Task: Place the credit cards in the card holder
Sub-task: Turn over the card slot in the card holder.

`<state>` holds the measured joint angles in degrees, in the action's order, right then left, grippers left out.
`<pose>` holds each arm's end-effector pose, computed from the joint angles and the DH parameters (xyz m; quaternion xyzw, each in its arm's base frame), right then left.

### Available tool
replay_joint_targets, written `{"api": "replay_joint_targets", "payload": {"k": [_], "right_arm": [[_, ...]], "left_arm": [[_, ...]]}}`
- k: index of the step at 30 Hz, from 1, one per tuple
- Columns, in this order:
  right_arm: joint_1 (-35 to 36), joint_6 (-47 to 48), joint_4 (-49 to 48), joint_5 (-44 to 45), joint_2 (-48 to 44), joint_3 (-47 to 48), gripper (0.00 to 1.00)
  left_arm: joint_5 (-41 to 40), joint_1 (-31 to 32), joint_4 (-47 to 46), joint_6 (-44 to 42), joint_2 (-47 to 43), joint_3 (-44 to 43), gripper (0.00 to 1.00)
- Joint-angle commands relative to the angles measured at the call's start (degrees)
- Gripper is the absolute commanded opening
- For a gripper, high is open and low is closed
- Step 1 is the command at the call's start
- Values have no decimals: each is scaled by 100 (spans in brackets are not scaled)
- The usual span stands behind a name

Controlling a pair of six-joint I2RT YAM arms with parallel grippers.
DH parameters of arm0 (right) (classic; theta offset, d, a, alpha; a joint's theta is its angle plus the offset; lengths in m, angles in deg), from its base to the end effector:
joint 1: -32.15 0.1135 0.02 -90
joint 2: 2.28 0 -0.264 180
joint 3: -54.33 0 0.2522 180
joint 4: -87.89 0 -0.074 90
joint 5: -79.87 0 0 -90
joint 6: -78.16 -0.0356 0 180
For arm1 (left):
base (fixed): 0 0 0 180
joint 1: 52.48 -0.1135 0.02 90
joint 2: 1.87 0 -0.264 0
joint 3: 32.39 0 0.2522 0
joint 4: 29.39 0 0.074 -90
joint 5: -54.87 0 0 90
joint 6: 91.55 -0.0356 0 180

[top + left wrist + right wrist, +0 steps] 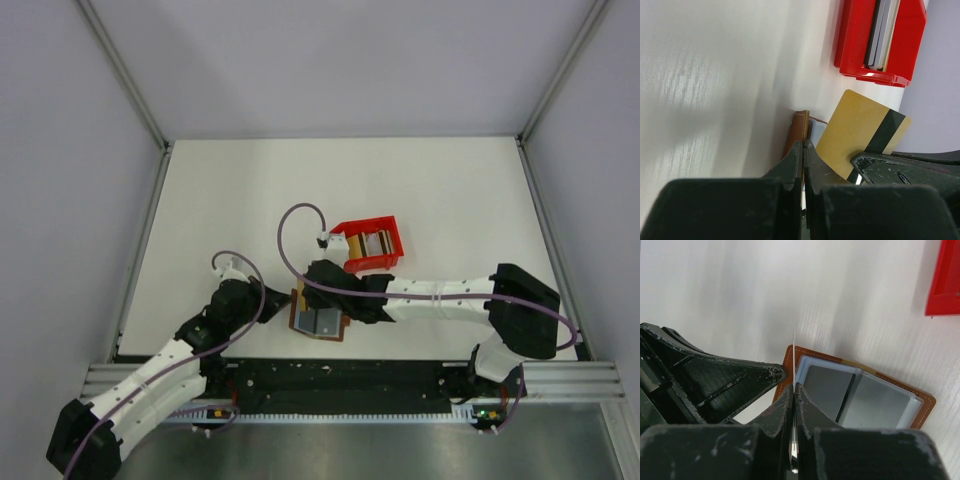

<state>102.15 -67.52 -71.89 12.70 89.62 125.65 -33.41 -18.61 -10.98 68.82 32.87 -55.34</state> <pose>0.1312 0.3201 0.2189 -0.0293 0.8946 0.2809 0.3464 0.1195 -0.0815 0.1573 -0.2643 0.8255 -0.4014 0.2958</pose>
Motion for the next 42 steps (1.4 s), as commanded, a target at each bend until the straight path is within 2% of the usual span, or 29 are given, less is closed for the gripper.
{"api": "replay_joint_targets", "payload": {"k": [1,9,16,24,27,42], "right_arm": [[67,22,-224,-59,-199,194,0],[67,84,-242,-226,4,291,0],[58,-250,-5,-235,-260,264,0],[32,-444,4,-376,21,273,0],[23,-444,232,-244,74,308,0],[190,-312,1147,477,-58,476,0]], "left_arm": [[22,15,-289,-32,-82,14,0],[171,32,-420,38,-73,128,0],[83,15,-140,-58,-196,14,0],[215,23,-183,-182,-213,-22,0],[285,32,-403,-85,-275,102,0],[119,41,-377,-164,-328,75,0]]}}
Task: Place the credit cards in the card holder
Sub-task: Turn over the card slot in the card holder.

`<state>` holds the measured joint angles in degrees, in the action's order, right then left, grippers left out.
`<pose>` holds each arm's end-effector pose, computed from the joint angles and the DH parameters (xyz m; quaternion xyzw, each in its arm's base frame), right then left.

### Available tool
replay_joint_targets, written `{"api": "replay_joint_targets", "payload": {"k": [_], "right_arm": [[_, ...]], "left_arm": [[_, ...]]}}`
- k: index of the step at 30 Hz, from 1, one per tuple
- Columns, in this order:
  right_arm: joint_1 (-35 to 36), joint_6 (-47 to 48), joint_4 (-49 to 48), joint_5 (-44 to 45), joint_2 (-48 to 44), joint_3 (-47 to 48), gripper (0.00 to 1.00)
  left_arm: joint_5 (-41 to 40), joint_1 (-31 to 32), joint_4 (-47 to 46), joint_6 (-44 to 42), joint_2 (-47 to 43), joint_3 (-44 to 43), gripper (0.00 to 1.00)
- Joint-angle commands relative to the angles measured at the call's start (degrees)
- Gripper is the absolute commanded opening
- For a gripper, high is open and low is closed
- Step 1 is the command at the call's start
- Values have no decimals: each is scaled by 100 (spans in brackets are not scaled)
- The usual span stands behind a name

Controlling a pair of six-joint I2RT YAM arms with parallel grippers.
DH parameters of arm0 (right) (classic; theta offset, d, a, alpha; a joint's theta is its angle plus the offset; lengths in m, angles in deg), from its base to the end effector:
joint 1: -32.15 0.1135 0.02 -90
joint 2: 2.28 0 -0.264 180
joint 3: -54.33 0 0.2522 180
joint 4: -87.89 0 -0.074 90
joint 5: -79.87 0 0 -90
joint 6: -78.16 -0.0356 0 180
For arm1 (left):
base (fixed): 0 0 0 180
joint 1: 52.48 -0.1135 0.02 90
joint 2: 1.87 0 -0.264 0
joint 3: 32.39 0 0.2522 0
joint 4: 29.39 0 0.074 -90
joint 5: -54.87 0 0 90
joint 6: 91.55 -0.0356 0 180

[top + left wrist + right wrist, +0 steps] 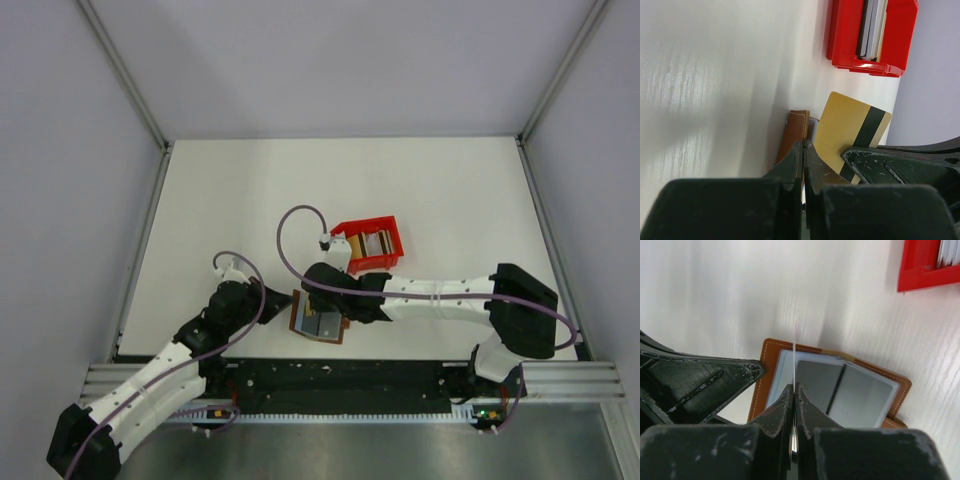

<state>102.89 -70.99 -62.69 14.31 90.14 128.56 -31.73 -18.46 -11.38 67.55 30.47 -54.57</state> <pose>0.1269 0.3185 0.2199 -0.0159 0.9143 0.2365 0.3284 0.1163 -0.0811 0.1585 -0.2439 0.8223 -0.4181 0.2993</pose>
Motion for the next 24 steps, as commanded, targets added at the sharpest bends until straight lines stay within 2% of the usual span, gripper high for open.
{"api": "replay_joint_targets", "payload": {"k": [1,8,12,18,24], "right_arm": [[124,79,262,350,-128,185,0],[133,1,429,535,-374,18,0],[142,219,-96,448,-514,35,0],[133,238,-327,-88,-15,448,0],[133,1,-283,-168,241,422,0]], "left_arm": [[-76,17,-320,-37,-87,-1,0],[-76,17,-302,-99,-96,-1,0],[-59,17,-320,-81,-96,8,0],[3,17,-267,-90,-96,-19,0],[38,17,-188,-107,-122,-36,0]]}}
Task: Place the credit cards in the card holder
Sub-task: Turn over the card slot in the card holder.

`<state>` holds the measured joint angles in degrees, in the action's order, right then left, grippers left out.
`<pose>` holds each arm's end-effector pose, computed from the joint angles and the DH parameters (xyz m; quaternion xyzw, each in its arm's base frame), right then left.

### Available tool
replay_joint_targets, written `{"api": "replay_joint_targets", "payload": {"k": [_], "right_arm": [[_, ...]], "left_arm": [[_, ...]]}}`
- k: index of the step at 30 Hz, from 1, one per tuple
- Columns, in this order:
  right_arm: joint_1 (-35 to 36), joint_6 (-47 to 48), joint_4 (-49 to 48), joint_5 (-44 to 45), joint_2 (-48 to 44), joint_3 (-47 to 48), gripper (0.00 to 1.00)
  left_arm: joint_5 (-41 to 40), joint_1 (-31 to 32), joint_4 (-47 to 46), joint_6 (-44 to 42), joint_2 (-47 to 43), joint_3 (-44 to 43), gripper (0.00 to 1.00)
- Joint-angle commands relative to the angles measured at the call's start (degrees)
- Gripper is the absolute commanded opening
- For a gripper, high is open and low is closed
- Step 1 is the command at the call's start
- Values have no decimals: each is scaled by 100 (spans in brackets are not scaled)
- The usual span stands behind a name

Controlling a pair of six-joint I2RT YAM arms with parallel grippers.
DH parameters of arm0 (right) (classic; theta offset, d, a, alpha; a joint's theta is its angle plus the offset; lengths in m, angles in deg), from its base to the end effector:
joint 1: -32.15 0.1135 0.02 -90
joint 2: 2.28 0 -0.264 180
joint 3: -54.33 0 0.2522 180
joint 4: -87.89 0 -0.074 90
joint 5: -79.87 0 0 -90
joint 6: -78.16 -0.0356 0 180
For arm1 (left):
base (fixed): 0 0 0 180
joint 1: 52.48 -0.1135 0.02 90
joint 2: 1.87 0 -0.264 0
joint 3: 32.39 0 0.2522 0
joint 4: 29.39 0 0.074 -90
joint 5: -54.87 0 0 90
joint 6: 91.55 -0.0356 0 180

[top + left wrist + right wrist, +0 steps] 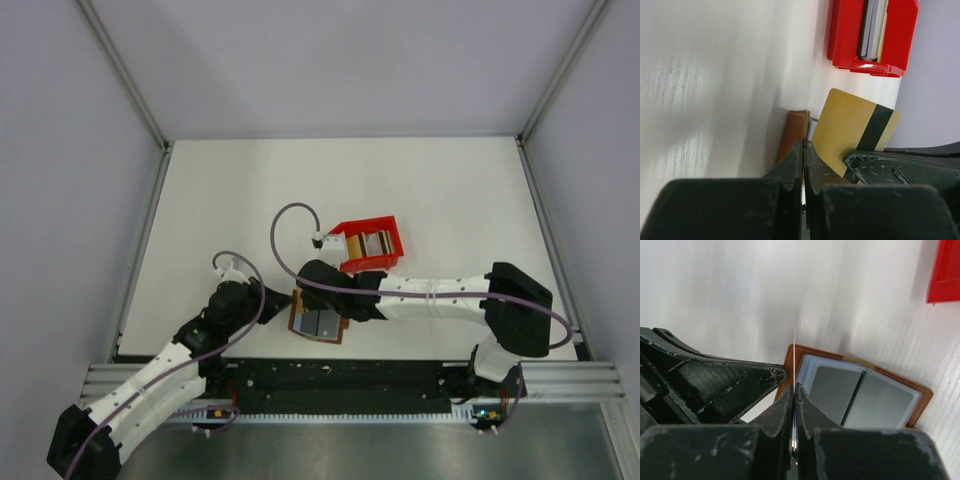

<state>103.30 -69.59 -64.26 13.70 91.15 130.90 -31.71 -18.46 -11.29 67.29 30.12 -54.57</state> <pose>0.1276 0.3293 0.2289 -0.0264 0.9061 0.2577 0.3344 0.1160 -0.0809 0.1591 -0.2416 0.8218 -0.4190 0.3014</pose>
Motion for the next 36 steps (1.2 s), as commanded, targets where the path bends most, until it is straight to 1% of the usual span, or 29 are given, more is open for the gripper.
{"api": "replay_joint_targets", "payload": {"k": [1,6,11,17,22,24,27,30,32,35,36], "right_arm": [[100,-148,-117,-151,167,206,0],[100,-210,41,-107,290,144,0],[293,-17,323,446,132,214,0],[294,291,147,482,-307,162,0],[285,826,-238,421,-615,-5,0],[267,871,-196,438,-694,-49,0],[136,696,-231,210,-834,-391,0],[-84,643,-494,-343,-958,-804,0],[-268,695,-871,-790,-1142,-1181,0],[-567,678,-1713,-1625,-1309,-1814,0],[-672,643,-1821,-1871,-1318,-1938,0]], "left_arm": [[45,17,-188,-81,-96,-36,0],[89,17,-311,-2,-131,25,0],[18,26,-258,-46,-123,-10,0],[-96,17,-118,-37,-131,43,0],[-289,17,58,-28,-114,148,0],[-570,17,120,-2,-105,236,0],[-763,17,190,68,-105,403,0],[-931,17,138,261,-79,666,0],[-940,17,-11,358,-79,816,0],[-957,26,-109,385,-70,816,0],[-957,26,-117,367,-52,816,0]]}}
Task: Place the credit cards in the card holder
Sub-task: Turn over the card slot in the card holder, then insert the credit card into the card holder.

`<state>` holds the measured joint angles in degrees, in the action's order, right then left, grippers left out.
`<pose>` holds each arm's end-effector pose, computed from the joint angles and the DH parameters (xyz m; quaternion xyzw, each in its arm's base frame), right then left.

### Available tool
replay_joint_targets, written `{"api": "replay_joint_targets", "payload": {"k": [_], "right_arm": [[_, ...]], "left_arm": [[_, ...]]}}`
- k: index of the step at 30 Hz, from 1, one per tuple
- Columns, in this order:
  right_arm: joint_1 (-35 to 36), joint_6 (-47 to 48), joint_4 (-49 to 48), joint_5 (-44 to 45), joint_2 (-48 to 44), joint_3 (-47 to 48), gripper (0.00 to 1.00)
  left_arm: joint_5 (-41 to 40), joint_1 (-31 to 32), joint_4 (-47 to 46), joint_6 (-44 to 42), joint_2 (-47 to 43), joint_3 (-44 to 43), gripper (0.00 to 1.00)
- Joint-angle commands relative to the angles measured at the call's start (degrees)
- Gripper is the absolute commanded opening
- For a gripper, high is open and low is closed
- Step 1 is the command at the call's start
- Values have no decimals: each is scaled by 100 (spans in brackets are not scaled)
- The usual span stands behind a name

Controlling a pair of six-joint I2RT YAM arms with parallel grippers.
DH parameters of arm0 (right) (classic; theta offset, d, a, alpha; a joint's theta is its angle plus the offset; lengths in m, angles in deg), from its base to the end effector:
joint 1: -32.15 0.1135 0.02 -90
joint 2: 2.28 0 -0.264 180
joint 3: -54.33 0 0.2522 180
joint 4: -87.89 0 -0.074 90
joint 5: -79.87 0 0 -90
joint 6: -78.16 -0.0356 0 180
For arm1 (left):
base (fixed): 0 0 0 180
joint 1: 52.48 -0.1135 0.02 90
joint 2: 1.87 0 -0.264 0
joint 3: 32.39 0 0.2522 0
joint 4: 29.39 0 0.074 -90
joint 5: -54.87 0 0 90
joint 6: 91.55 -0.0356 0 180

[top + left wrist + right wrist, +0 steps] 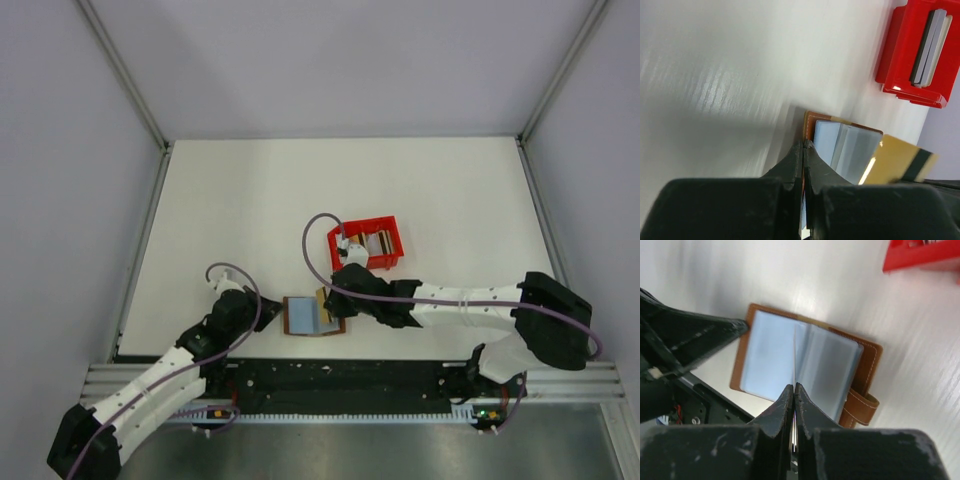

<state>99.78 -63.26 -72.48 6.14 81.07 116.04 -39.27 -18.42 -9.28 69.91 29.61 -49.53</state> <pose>0.1254 0.2784 0.2114 -0.0693 0.9010 0.2866 0.3182 0.1087 -0.0704 0.1270 -0.2994 0.8321 -0.3514 0.3073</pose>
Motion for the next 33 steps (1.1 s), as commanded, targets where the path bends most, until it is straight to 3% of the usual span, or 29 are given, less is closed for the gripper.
{"api": "replay_joint_targets", "payload": {"k": [1,15,33], "right_arm": [[-365,-17,-1052,-1213,-337,-548,0],[-918,-518,-2889,-2400,348,-1402,0],[-1059,-931,-2793,-2023,612,-1692,0]], "left_arm": [[-201,21,-345,96,-2,311,0],[-139,30,-424,105,103,592,0],[-263,39,-345,61,174,628,0]]}}
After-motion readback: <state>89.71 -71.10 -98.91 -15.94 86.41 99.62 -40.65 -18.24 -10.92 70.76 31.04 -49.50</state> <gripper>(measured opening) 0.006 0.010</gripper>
